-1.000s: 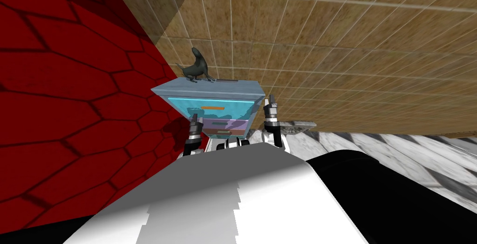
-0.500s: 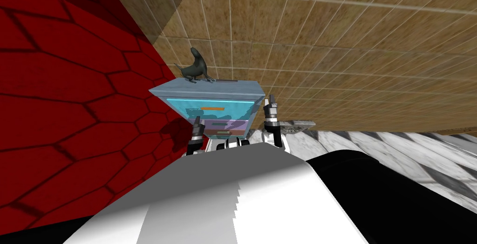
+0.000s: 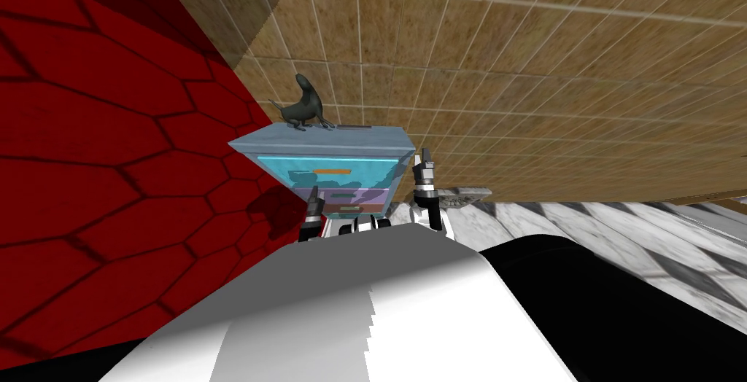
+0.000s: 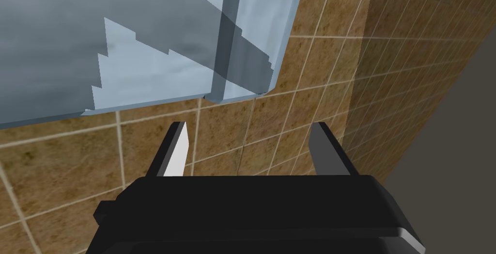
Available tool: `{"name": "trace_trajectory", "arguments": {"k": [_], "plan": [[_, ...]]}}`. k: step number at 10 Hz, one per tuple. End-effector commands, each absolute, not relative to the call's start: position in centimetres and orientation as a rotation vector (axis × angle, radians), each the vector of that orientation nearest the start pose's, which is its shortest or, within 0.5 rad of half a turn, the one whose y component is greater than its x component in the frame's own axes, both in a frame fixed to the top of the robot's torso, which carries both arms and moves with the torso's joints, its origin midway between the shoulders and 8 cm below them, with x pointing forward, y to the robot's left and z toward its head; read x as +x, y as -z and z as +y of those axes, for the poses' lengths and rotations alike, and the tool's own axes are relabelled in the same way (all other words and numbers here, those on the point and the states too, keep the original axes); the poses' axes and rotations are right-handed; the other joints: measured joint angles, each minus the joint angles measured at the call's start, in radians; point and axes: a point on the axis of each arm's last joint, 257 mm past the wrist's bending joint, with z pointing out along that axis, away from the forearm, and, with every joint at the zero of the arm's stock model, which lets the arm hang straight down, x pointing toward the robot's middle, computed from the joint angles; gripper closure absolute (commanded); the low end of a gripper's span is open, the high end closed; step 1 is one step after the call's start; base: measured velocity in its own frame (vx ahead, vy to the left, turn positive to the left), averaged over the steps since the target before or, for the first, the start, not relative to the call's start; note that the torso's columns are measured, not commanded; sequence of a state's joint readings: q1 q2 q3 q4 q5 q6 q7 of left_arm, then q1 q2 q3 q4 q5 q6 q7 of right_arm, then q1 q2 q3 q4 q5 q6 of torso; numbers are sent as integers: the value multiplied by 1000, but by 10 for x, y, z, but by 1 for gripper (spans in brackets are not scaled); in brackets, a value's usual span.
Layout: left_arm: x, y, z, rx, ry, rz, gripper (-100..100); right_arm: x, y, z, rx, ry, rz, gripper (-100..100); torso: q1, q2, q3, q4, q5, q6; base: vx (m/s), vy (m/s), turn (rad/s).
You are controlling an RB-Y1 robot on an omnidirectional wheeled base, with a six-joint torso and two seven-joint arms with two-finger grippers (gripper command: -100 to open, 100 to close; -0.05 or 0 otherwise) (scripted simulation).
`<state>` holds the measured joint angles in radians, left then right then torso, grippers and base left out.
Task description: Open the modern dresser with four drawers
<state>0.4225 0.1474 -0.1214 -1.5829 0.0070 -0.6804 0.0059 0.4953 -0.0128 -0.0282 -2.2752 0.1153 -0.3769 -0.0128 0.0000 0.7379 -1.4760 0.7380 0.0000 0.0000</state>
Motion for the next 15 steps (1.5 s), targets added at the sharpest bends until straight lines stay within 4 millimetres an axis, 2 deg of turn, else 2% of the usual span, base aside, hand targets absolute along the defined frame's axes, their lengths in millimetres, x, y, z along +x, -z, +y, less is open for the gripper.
{"name": "trace_trajectory", "arguments": {"k": [1,9,13,15], "plan": [[384,265,243,-942,1286,1096,-100,365,1,-282,681,-1177,764,0,0,0,0,0,0,0,13,16,-43],[361,344,232,-1028,1275,1189,-100,365,1,-282,681,-1177,764,0,0,0,0,0,0,0,16,18,-49],[350,371,220,-1075,1280,1209,-100,365,1,-282,681,-1177,764,0,0,0,0,0,0,0,12,15,-39],[346,379,208,-1111,1294,1198,-100,365,1,-282,681,-1177,764,0,0,0,0,0,0,0,7,10,-23]]}}
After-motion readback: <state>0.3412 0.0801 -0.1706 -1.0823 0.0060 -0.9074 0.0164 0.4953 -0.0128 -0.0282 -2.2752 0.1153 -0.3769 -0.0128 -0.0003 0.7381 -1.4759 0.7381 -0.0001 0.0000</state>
